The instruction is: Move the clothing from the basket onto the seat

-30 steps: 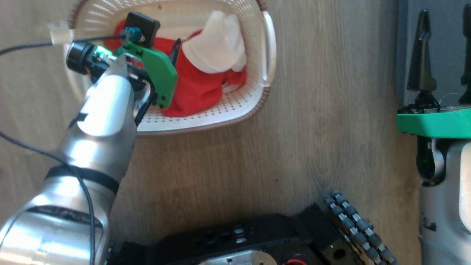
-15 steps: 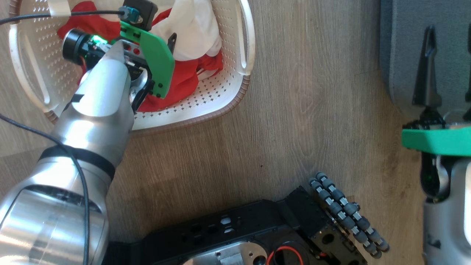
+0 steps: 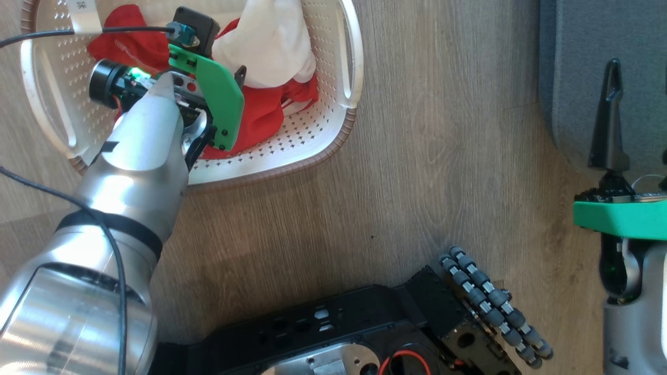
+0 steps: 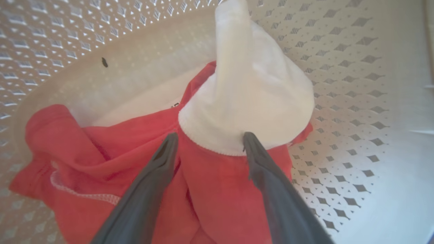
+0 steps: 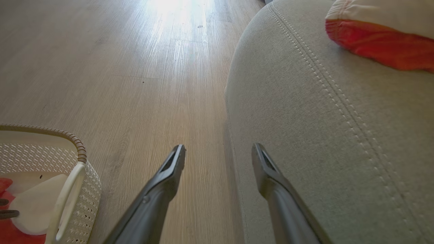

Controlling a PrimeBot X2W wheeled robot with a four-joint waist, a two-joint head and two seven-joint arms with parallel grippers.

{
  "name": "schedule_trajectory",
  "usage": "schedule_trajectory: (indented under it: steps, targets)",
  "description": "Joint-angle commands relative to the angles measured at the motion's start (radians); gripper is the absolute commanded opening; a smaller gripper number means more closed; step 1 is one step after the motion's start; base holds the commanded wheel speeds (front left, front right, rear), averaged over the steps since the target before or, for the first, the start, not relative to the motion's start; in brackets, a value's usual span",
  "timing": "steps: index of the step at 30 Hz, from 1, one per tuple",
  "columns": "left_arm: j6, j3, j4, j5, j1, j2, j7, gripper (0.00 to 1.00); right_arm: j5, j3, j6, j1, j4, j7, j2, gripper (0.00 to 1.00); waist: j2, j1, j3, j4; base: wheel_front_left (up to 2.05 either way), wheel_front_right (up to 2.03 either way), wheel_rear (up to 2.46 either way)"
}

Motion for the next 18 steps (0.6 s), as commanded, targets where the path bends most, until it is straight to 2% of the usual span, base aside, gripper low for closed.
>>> schedule_trajectory:
  steps: [1, 7, 14, 18]
  targets:
    - [-0.001, -0.001, -0.009, -0.011, 0.025, 0.014, 0.006, 1.00, 0.007, 0.008, 0.000, 0.049, -0.029, -0.006, 0.000, 1.00, 0.0000, 0.0000, 0.001, 0.001, 0.00, 0.00, 0.00]
    - [-0.001, -0.039, -0.018, -0.063, 0.052, 0.014, 0.030, 1.00, 0.007, 0.010, 0.000, 0.051, -0.032, -0.006, 0.000, 1.00, 0.0000, 0.0000, 0.000, 0.004, 0.00, 0.00, 0.00]
    - [-0.001, -0.075, 0.000, -0.101, 0.057, 0.014, 0.132, 1.00, 0.006, 0.011, 0.000, 0.052, -0.037, -0.006, 0.000, 1.00, 0.0000, 0.0000, 0.003, 0.011, 0.00, 0.00, 0.00]
    - [0.015, -0.079, 0.008, -0.109, 0.063, 0.014, 0.170, 1.00, 0.010, 0.013, 0.000, 0.055, -0.038, -0.006, 0.000, 1.00, 0.0000, 0.0000, 0.002, 0.010, 0.00, 0.00, 0.00]
